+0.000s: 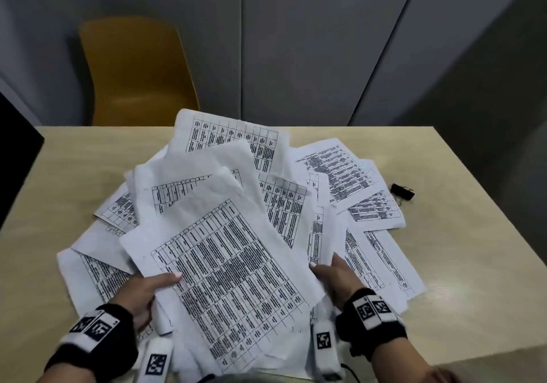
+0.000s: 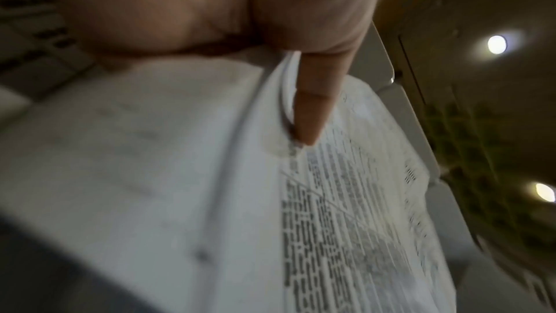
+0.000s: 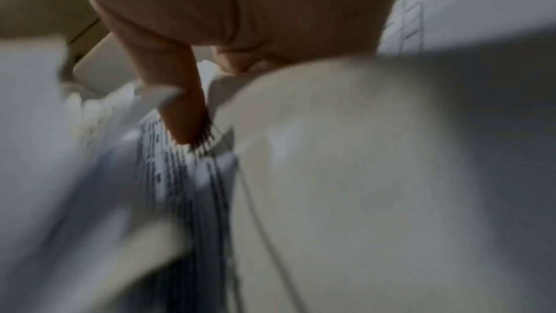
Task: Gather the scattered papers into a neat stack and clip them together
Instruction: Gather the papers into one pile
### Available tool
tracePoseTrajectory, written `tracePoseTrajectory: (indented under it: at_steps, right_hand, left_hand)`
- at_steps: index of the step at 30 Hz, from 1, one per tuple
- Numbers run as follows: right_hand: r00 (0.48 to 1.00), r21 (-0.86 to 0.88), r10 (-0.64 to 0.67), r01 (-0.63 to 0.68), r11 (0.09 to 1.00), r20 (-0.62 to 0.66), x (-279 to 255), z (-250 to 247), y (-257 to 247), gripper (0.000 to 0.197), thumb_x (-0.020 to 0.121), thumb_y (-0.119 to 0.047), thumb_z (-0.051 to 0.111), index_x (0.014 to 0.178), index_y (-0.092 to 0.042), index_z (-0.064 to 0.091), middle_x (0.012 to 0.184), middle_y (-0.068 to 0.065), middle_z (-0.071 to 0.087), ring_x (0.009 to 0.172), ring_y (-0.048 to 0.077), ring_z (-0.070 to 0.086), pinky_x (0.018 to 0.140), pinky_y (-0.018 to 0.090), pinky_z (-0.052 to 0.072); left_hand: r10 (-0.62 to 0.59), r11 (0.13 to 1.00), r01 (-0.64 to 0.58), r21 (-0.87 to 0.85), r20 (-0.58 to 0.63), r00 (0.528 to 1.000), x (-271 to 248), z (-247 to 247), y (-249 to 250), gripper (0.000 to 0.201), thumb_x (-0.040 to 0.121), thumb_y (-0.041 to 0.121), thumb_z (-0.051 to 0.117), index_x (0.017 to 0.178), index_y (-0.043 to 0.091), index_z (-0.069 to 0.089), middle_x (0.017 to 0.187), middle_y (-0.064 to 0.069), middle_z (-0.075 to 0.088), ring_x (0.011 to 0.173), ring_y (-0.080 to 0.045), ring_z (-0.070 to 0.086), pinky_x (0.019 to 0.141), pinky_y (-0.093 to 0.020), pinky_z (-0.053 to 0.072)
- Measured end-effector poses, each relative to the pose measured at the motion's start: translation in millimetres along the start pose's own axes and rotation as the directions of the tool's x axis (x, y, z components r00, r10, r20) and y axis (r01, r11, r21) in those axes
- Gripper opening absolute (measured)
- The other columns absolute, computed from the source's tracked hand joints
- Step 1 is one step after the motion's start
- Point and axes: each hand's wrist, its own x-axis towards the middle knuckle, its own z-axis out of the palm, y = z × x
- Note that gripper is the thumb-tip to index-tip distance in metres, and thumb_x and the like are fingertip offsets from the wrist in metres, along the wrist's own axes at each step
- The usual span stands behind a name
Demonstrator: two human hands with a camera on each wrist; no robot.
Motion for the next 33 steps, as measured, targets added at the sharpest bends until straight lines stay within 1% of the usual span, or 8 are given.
tracePoseTrajectory:
  at_steps: [4,10,12,17,20,24,28,33]
  right_hand:
    - [0.999,-0.268,-0.007,0.017,0.963,0.038,-2.4,13.7,-0.2,0.024,0.066,-0.004,0.061,0.088,-0.013,0.064,0.072,0.008,0.07,0.064,0.026,0.065,0.065,0.038,0.057]
    - [0.998,-0.233,-0.038,0.048,0.971,0.049,1.0,13.0,-10.8,0.024,0.073,0.005,0.059,0.094,-0.004,0.064,0.067,0.007,0.07,0.058,0.023,0.062,0.062,0.033,0.051]
    - [0.99,-0.259,-0.104,0.076,0.963,-0.095,11.5,4.3,-18.8,0.023,0.08,0.003,0.058,0.1,-0.009,0.061,0.081,0.014,0.066,0.063,0.022,0.057,0.069,0.037,0.048]
    - [0.835,-0.185,-0.119,0.021,0.983,-0.537,44.4,-20.4,-56.9,0.042,0.08,-0.016,0.064,0.119,-0.007,0.051,0.113,0.016,0.057,0.095,0.029,0.058,0.087,0.035,0.046]
    - [0.829,-0.13,-0.03,-0.051,0.99,-0.558,65.4,-25.3,-76.7,0.045,0.07,-0.03,0.069,0.103,-0.003,0.056,0.104,0.02,0.063,0.082,0.028,0.054,0.073,0.033,0.042]
    - [0.836,-0.211,-0.022,-0.113,0.971,-0.548,77.3,-23.9,-88.3,0.039,0.082,-0.03,0.065,0.069,0.003,0.048,0.064,0.01,0.052,0.068,0.025,0.05,0.07,0.032,0.038]
    - [0.852,-0.285,-0.049,-0.12,0.951,-0.522,86.4,-12.8,-90.7,0.066,0.072,-0.046,0.07,0.11,0.006,0.052,0.087,0.013,0.056,0.074,0.027,0.051,0.07,0.033,0.039]
    - [0.862,-0.422,-0.162,-0.066,0.904,-0.481,95.3,-10.2,-93.3,0.032,0.075,-0.033,0.069,0.089,-0.007,0.058,0.084,0.014,0.061,0.077,0.03,0.058,0.071,0.033,0.045]
  left_hand:
    - [-0.004,0.997,0.006,0.072,-0.019,1.0,3.4,5.9,-6.9,0.049,0.078,-0.013,0.058,0.125,-0.004,0.047,0.112,-0.017,0.062,0.097,-0.028,0.057,0.095,-0.037,0.037]
    - [0.079,0.99,-0.067,0.125,-0.093,0.992,-0.8,5.7,-14.5,0.049,0.082,-0.01,0.057,0.129,-0.004,0.046,0.131,-0.019,0.052,0.111,-0.026,0.048,0.099,-0.037,0.031]
    - [0.078,0.992,-0.067,0.107,-0.108,0.991,-2.2,5.2,-16.4,0.051,0.083,-0.008,0.056,0.132,-0.003,0.043,0.135,-0.02,0.049,0.121,-0.032,0.046,0.103,-0.039,0.029]
    - [0.071,0.996,-0.06,0.067,-0.165,0.984,-9.4,7.3,-19.0,0.05,0.084,-0.008,0.054,0.132,-0.005,0.041,0.138,-0.023,0.046,0.125,-0.035,0.044,0.102,-0.036,0.028]
    - [0.071,0.994,-0.054,0.094,-0.188,0.98,-19.5,10.1,-16.7,0.047,0.085,-0.005,0.055,0.13,-0.009,0.043,0.135,-0.028,0.048,0.112,-0.033,0.047,0.102,-0.039,0.029]
    - [0.043,0.987,-0.005,0.163,-0.23,0.972,-39.8,19.3,-5.7,0.046,0.086,0.0,0.057,0.129,-0.012,0.044,0.131,-0.032,0.05,0.119,-0.048,0.045,0.106,-0.048,0.028]
    - [0.028,0.99,0.004,0.14,-0.229,0.973,-38.3,16.2,-7.0,0.047,0.085,-0.001,0.057,0.129,-0.011,0.044,0.136,-0.026,0.047,0.107,-0.031,0.048,0.104,-0.04,0.03]
    - [0.031,0.994,-0.009,0.109,-0.199,0.98,-35.7,16.3,-6.7,0.052,0.086,0.001,0.056,0.135,-0.005,0.038,0.141,-0.023,0.043,0.13,-0.038,0.038,0.108,-0.041,0.024]
